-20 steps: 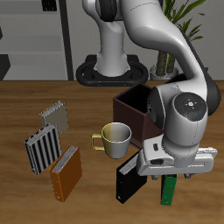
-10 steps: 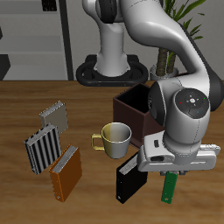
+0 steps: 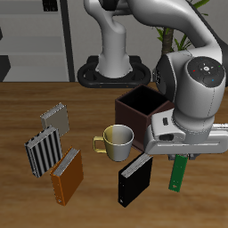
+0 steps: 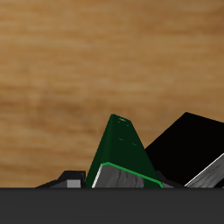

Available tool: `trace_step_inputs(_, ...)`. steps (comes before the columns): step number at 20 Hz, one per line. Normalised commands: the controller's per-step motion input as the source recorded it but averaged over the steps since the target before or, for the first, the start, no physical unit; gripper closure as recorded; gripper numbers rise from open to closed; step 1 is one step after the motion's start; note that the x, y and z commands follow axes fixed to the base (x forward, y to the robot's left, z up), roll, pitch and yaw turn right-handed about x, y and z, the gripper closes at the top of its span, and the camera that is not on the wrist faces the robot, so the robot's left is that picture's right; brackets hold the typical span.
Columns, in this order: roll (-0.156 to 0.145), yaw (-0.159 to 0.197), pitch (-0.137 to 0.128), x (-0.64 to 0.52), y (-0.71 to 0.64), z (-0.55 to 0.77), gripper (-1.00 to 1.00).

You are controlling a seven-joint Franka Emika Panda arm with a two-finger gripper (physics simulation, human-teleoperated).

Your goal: Place the green book into the left desk caddy's left compartment and place the black book into the left desk caddy's right compartment and place the orange book into the left desk caddy's right compartment

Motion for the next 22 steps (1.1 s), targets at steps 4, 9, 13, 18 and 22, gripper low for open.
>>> trace_step_inputs(4, -0.014, 0.011, -0.043, -0.25, 0.07, 0.59, 1.00)
trace_step_inputs(9, 0.008, -0.088, -0.047, -0.57, 0.16, 0.86, 1.00)
trace_step_inputs(13, -0.040, -0.076, -0.033, -0.53, 0.14, 0.58, 1.00)
trace_step_inputs(18, 0.038, -0.087, -0.010, -0.79, 0.31, 0.45, 1.00)
trace_step_inputs(22, -0.029, -0.082, 0.006, -0.59, 0.17, 0.19, 1.00)
